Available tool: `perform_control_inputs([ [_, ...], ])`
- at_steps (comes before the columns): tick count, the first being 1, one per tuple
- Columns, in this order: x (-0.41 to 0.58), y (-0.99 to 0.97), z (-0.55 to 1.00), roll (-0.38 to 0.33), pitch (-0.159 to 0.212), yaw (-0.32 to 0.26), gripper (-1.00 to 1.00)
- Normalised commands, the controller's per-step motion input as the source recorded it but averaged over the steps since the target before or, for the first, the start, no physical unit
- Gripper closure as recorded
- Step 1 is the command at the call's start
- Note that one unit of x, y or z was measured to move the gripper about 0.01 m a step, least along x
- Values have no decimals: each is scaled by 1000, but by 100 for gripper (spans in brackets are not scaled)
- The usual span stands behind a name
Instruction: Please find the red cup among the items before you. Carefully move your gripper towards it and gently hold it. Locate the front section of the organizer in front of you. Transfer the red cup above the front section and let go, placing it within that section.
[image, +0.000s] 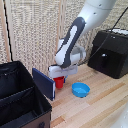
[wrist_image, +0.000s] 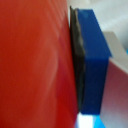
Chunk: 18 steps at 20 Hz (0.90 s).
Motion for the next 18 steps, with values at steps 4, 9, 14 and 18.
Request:
perform_control_inputs([
  [4,0,14,1000,23,62,22,100],
  [9,0,232,927,43,92,34,100],
  [14,0,543,824,71,105,75,100],
  [18,-7,681,766,77,80,57,100],
])
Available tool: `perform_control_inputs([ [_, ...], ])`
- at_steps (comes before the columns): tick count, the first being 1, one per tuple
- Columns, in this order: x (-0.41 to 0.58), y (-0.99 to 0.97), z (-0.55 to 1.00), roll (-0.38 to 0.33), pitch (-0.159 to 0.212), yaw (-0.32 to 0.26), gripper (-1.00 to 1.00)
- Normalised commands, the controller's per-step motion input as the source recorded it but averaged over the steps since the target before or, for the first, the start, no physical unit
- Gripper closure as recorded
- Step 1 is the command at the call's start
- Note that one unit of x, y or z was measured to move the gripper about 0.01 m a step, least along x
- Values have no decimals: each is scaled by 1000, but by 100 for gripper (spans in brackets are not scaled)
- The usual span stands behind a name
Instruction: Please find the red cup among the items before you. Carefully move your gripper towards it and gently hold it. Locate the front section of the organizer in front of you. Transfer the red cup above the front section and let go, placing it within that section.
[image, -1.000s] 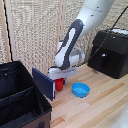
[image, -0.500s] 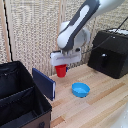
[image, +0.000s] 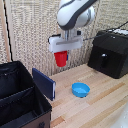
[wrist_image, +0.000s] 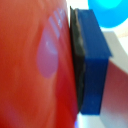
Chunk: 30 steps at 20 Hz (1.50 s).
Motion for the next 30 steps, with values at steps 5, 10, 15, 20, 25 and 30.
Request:
perform_control_inputs([
  [5,-60,843,555,64,29,6,100],
  [10,-47,919,337,22,44,0,100],
  [15,-119,948,193,1,38,0,100],
  [20,-257,956,54,0,25,0,100],
  [25,-439,947,-247,0,0,0,100],
  [30,-478,871,-538,-10,0,3,100],
])
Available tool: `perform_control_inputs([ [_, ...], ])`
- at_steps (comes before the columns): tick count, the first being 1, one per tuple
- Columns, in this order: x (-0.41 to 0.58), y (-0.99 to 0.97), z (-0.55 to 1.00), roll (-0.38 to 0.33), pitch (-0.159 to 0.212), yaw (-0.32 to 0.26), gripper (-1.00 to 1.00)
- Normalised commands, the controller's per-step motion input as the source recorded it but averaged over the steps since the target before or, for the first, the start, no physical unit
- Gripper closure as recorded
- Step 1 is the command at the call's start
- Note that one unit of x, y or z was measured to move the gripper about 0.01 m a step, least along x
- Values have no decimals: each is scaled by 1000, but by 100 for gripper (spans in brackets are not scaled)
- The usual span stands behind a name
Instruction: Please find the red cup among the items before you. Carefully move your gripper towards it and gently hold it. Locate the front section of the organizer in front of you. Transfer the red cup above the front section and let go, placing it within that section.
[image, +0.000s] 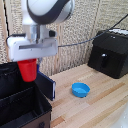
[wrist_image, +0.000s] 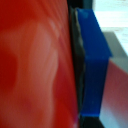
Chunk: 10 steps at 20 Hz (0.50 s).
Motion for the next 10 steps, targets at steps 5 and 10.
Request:
perform_control_inputs([
  [5,-455,656,-770,-133,-4,12,100],
  [10,-104,319,-518,-280,-95,57,100],
])
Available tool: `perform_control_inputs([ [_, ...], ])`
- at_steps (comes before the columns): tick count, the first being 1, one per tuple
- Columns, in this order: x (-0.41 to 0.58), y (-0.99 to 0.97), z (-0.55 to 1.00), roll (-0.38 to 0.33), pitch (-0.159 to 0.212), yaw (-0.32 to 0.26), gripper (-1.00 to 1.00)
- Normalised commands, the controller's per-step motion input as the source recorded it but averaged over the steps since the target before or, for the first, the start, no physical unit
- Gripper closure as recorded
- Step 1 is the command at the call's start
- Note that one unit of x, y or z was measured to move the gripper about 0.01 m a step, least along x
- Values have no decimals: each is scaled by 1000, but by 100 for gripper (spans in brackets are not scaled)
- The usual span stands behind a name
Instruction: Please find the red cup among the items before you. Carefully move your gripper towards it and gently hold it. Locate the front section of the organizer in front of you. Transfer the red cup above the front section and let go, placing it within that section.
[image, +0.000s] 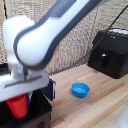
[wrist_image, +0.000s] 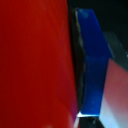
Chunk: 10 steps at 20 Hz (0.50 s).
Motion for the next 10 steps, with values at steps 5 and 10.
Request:
perform_control_inputs([
  [5,345,-1,86,-78,-218,182,100],
  [10,330,-72,221,0,-195,215,-100],
])
